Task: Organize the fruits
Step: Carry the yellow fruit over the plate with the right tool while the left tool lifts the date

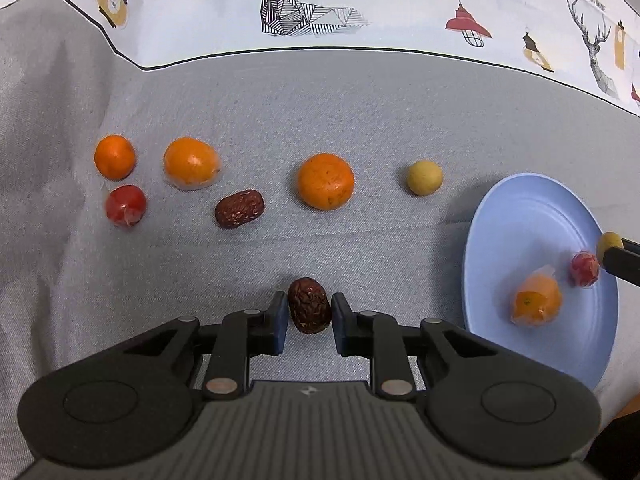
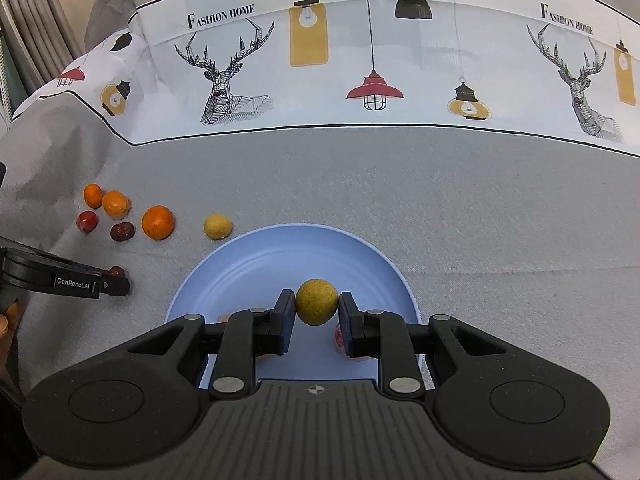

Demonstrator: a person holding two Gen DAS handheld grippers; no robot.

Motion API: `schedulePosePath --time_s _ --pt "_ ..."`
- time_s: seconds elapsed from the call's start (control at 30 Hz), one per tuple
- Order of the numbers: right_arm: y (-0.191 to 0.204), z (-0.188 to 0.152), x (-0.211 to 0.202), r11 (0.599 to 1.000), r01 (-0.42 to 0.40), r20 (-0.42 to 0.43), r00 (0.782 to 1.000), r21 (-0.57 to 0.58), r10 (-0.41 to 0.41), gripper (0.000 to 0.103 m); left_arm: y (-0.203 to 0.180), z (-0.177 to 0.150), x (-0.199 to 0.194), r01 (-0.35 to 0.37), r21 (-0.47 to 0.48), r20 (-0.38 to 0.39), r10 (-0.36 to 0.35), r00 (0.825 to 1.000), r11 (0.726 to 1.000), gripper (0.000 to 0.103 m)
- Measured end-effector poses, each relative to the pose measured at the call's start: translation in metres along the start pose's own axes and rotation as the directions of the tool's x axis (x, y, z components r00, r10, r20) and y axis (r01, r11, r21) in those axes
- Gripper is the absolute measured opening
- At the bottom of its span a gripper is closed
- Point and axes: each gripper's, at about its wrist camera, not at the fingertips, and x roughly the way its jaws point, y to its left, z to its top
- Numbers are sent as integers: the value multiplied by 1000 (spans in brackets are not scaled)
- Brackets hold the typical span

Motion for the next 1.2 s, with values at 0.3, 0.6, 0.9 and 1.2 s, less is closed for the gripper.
schedulePosePath --time_s 0.3,0.6,0.9,1.2 --pt "1 1 1 1000 6 0 1000 -16 -6 25 -4 2 -19 46 -7 109 -45 993 999 25" --pt "4 1 3 1000 16 -2 1000 -20 -16 25 -18 8 -41 106 6 247 -104 963 994 25" --pt "6 1 4 999 24 -5 1000 -25 -24 25 -22 11 -53 129 12 335 -125 934 992 25" --pt "9 1 6 999 36 -2 999 -41 -36 25 -39 5 -60 163 71 378 -178 909 984 25"
